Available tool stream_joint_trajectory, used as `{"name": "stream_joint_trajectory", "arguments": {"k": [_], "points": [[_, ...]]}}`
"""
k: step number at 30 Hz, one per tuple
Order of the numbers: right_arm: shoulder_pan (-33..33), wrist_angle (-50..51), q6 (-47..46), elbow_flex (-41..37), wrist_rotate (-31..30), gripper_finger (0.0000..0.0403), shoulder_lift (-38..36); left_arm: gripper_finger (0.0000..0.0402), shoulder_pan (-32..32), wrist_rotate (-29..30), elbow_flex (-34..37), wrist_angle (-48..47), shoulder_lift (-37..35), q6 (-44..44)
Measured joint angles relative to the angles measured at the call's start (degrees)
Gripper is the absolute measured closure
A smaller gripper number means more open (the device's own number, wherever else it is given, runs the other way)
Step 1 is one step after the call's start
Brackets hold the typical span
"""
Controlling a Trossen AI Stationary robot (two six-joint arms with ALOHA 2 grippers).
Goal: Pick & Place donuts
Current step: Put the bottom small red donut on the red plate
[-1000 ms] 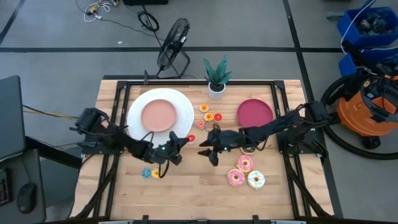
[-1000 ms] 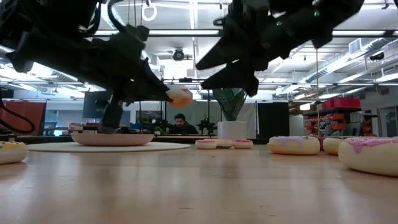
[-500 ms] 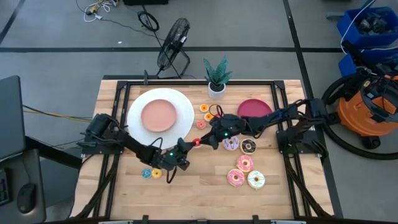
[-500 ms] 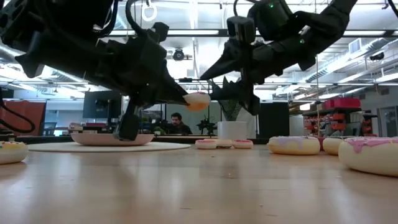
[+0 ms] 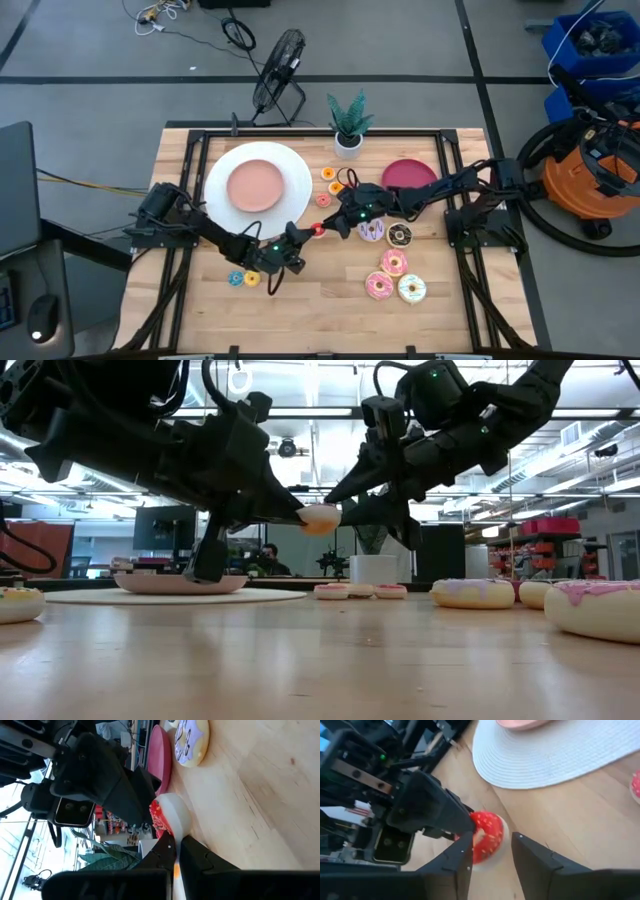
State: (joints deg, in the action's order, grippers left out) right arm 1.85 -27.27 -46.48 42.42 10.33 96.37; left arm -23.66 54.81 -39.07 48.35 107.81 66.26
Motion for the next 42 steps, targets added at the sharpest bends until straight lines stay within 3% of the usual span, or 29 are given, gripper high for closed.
{"name": "stream_joint_trajectory", "arguments": {"k": [12, 19, 26, 30, 35, 38, 42], "points": [[-0.1, -0.5, 2.5, 0.1, 0.0, 0.0323, 1.6, 0.0386, 0.0, -0.2, 0.0, 1.7, 0.0, 0.0], [-0.4, -1.0, 5.8, 0.1, 1.3, 0.0391, 1.6, 0.0386, 0.1, 0.0, 0.0, 2.7, 0.0, -0.7], [-1.1, -0.3, 10.2, 0.1, -1.2, 0.04, 1.3, 0.0376, 1.2, -0.2, 0.0, 2.8, 0.0, -8.2], [-1.2, 5.2, 13.1, 0.1, -5.6, 0.0401, -0.7, 0.0327, 1.4, -1.0, 0.0, 2.3, 0.0, -12.0], [-1.2, 17.4, 15.9, 0.1, -13.7, 0.0402, -6.3, 0.0227, 1.4, 1.9, 0.0, 2.2, -0.1, -15.7], [-0.7, 28.6, 17.2, 0.1, -20.1, 0.0402, -11.2, 0.0178, 1.4, 7.3, 0.7, 2.2, -0.2, -20.2], [1.0, 47.3, 16.7, 0.1, -30.3, 0.0403, -18.9, 0.0153, 1.4, 8.5, 3.9, 2.0, -0.2, -29.7]]}}
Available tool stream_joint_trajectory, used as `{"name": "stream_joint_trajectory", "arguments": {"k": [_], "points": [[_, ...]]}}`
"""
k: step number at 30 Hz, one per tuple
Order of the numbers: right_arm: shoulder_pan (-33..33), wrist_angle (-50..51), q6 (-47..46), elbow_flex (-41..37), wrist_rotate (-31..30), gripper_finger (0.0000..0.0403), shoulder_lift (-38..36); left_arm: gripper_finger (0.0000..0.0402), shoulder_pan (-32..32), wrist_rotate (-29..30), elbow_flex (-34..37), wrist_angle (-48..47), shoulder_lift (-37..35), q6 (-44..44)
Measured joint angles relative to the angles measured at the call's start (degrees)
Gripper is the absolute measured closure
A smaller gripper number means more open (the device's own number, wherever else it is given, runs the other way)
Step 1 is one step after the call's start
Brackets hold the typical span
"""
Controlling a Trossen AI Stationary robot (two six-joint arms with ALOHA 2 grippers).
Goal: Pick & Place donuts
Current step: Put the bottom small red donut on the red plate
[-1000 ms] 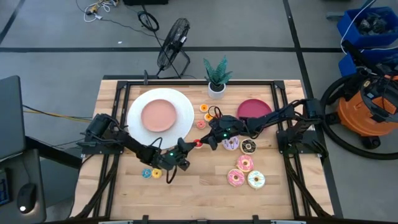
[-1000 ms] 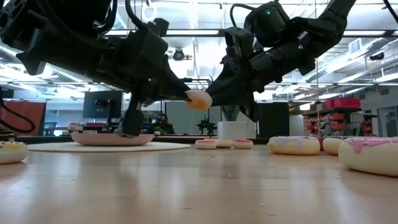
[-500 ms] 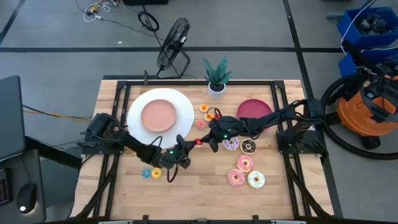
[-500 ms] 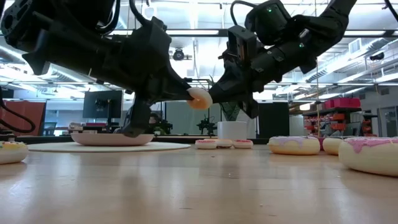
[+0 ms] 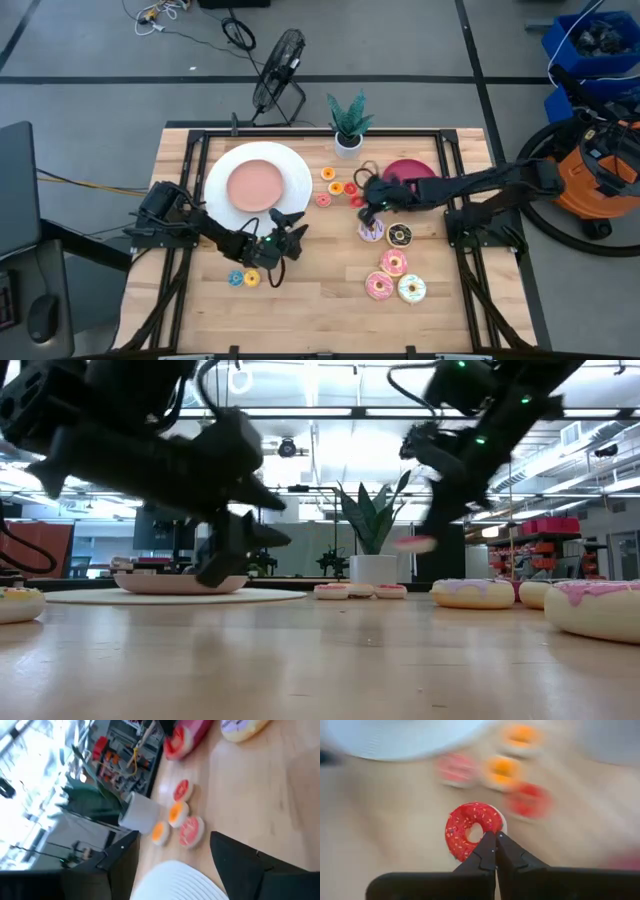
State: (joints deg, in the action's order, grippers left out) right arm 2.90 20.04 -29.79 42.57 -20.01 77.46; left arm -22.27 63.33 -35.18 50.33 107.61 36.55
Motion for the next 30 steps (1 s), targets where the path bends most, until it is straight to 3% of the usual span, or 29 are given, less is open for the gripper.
{"name": "stream_joint_trajectory", "arguments": {"k": [4, 7, 11, 16, 21, 30], "points": [[3.5, 17.5, -4.6, 0.0, -8.4, 0.0403, -6.3, 0.0162, 1.3, 0.0, 2.0, 0.3, 0.0, -2.9], [8.6, 21.9, -5.4, -1.8, -10.4, 0.0403, -8.9, 0.0176, 2.7, -0.5, 2.0, 0.5, 0.0, -2.9], [16.9, 18.0, -3.3, -7.4, -6.7, 0.0403, -10.1, 0.0193, 3.5, -2.0, 2.0, 0.4, 0.0, -2.9], [24.5, 4.0, 1.5, -14.0, -5.4, 0.0403, -10.1, 0.0209, 3.5, -2.1, 2.0, 0.4, 0.0, -2.9], [28.1, -6.0, 6.2, -17.7, -4.9, 0.0403, -10.1, 0.0217, 3.4, -2.2, 2.0, 0.4, 0.0, -2.9], [30.8, -7.5, 11.5, -20.3, -4.9, 0.0399, -10.1, 0.022, 3.4, -2.2, 2.0, 0.4, 0.1, -2.7]]}}
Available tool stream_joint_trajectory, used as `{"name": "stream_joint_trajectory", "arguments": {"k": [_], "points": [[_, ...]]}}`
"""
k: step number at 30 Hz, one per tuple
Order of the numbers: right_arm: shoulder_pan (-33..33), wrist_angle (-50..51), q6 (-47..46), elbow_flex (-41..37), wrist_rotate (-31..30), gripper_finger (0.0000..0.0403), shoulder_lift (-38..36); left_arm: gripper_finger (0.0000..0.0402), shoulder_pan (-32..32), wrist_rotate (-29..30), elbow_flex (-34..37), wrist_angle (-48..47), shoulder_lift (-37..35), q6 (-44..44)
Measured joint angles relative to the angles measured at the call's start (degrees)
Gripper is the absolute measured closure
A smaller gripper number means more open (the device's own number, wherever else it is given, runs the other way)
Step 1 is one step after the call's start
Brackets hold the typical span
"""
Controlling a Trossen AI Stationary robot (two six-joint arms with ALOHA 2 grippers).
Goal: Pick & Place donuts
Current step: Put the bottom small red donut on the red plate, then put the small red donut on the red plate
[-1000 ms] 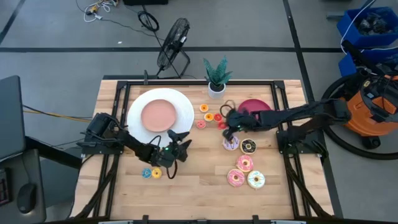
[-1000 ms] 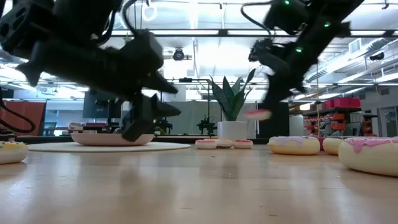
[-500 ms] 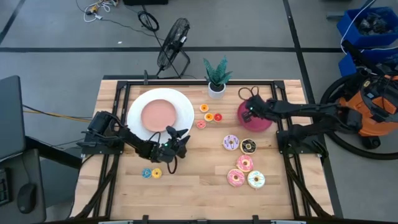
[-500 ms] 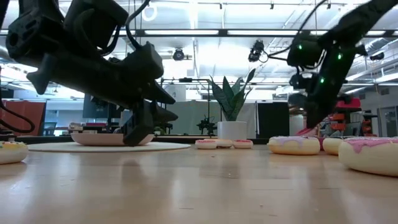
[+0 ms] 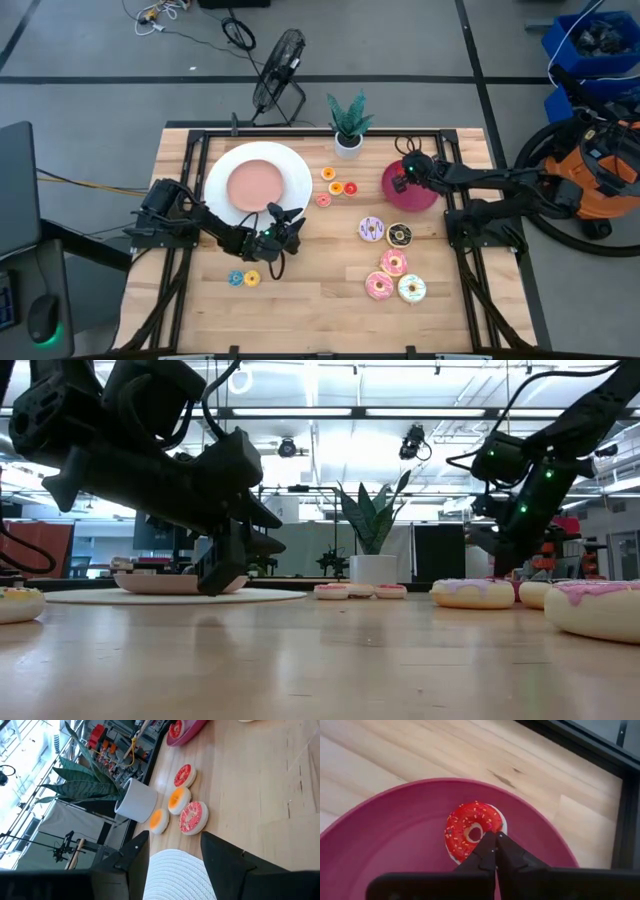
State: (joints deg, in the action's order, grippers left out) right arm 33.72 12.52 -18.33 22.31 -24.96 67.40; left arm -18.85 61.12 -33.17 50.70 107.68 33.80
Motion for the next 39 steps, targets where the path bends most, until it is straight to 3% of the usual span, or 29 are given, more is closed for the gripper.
{"name": "stream_joint_trajectory", "arguments": {"k": [3, 10, 17, 20, 25, 28, 34, 39], "points": [[-0.2, -1.0, 1.6, 0.0, -1.6, 0.0384, 0.0, 0.022, 0.0, -0.1, 0.0, 0.0, 0.0, 0.0], [-1.8, -2.7, 5.4, 0.0, -11.9, 0.0313, 0.0, 0.022, 0.0, 0.0, 0.0, 0.0, 0.0, 0.0], [-3.8, -0.7, 6.9, 2.1, -11.5, 0.0221, 0.0, 0.022, 0.0, -0.1, 0.0, 0.1, 0.0, -0.1], [-6.5, -0.7, 8.2, 4.7, -6.3, 0.0198, 0.0, 0.022, 0.0, 0.0, 0.0, 0.0, 0.0, -0.2], [-14.7, -5.8, 13.9, 7.6, 7.0, 0.0193, 0.1, 0.022, 0.4, -1.4, 0.0, 0.0, 0.0, -2.3], [-19.5, -10.0, 14.3, 7.7, 11.0, 0.02, 1.3, 0.022, 1.0, -4.7, 0.0, 0.0, 0.0, -3.6], [-22.6, -22.8, 2.9, 8.2, 12.0, 0.0216, 10.6, 0.022, 2.7, -7.9, 0.0, 0.1, 0.1, -4.7], [-21.1, -18.7, -2.5, 14.5, 6.0, 0.0228, 19.8, 0.022, 3.7, -8.4, 0.0, 0.1, 0.1, -4.8]]}}
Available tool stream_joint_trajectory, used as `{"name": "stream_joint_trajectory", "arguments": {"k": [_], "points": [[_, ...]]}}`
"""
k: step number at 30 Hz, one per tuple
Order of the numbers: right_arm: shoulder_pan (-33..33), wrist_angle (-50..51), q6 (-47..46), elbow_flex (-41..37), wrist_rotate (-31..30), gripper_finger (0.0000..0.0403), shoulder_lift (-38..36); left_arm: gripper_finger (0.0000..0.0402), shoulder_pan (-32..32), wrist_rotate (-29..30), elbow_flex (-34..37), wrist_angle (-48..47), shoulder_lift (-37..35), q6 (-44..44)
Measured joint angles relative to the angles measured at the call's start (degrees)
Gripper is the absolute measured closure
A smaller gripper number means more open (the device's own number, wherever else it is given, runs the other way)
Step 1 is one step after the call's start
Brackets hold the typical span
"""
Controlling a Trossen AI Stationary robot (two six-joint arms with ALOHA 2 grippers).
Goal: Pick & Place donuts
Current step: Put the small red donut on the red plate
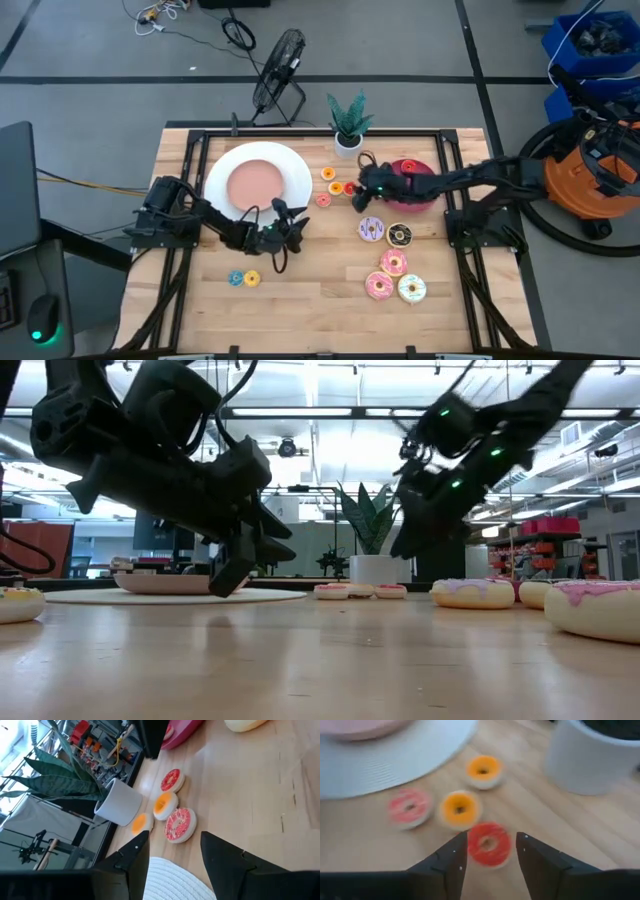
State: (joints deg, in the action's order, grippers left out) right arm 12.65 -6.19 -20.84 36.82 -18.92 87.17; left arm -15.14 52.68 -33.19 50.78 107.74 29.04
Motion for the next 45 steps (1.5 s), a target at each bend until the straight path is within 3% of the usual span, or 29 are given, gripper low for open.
{"name": "stream_joint_trajectory", "arguments": {"k": [7, 11, 28, 40, 42, 45], "points": [[2.1, 11.1, 0.4, 10.5, -0.7, 0.0243, 9.0, 0.022, 0.0, -2.0, 0.0, 0.0, 0.0, 0.1], [2.3, 13.9, 1.6, 13.0, 3.5, 0.0249, 11.1, 0.022, 0.0, -1.9, 0.0, 0.0, 0.0, 0.1], [3.8, 16.5, 0.3, 13.1, 4.0, 0.0293, 12.7, 0.022, 0.0, -1.9, 0.0, -0.1, 0.0, 0.1], [3.8, 14.4, 2.3, 13.2, 5.5, 0.0269, 14.8, 0.022, 0.0, -1.9, 0.0, -0.1, 0.0, 0.1], [3.8, 14.3, 2.5, 13.2, 5.6, 0.0277, 14.8, 0.022, 0.0, -1.9, 0.0, -0.1, 0.0, 0.1], [3.8, 14.2, 3.5, 13.2, 6.0, 0.0319, 14.8, 0.022, 0.0, -1.9, 0.0, -0.1, 0.0, 0.1]]}}
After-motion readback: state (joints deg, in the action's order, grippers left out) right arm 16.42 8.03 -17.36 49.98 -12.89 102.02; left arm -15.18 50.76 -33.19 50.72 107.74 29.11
